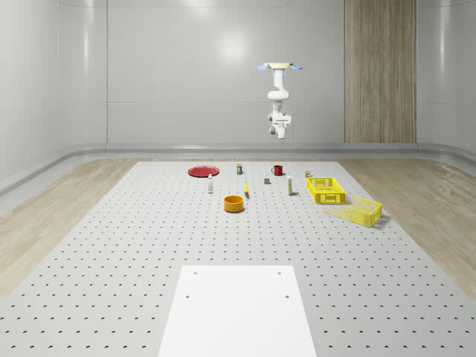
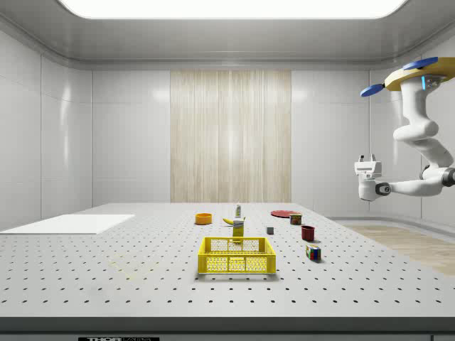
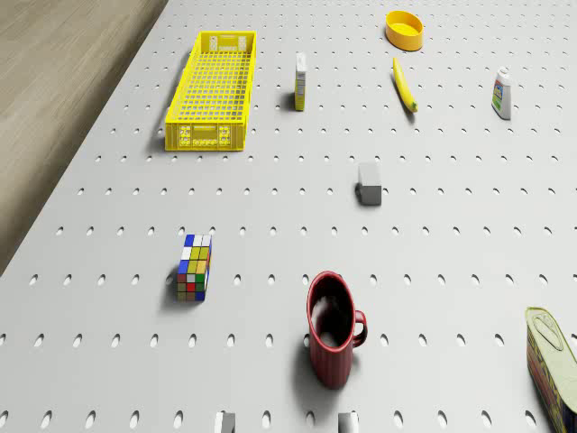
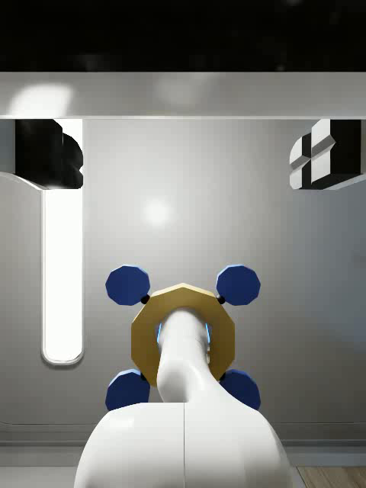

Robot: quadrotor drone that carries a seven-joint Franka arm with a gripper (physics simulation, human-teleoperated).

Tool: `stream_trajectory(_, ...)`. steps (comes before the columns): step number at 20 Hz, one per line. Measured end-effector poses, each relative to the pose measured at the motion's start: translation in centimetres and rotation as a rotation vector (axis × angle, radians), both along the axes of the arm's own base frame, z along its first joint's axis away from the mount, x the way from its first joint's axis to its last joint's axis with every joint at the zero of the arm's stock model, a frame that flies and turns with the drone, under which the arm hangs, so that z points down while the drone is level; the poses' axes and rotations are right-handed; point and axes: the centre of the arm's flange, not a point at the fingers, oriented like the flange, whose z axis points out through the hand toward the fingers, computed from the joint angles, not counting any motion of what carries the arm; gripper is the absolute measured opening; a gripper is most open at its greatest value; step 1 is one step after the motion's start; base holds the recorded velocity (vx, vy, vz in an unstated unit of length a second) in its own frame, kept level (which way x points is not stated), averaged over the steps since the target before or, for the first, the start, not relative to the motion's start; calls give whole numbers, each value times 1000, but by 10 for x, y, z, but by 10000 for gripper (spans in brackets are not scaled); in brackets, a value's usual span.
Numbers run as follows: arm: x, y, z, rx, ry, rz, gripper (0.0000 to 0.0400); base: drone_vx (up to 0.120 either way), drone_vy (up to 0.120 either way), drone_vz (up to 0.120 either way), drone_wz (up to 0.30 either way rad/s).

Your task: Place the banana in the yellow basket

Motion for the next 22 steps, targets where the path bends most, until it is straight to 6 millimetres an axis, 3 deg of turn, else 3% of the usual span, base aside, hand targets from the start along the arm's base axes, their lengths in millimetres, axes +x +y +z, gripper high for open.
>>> stream_trajectory(4, -4, 0, 30, 0, -3, 0, 400, 10, -100, 0, 0)
stream_trajectory(11, -2, 0, 71, 0, -9, 0, 400, 120, -120, 0, 0)
stream_trajectory(22, 0, 0, 91, 0, -17, 0, 400, 120, -120, 0, 0)
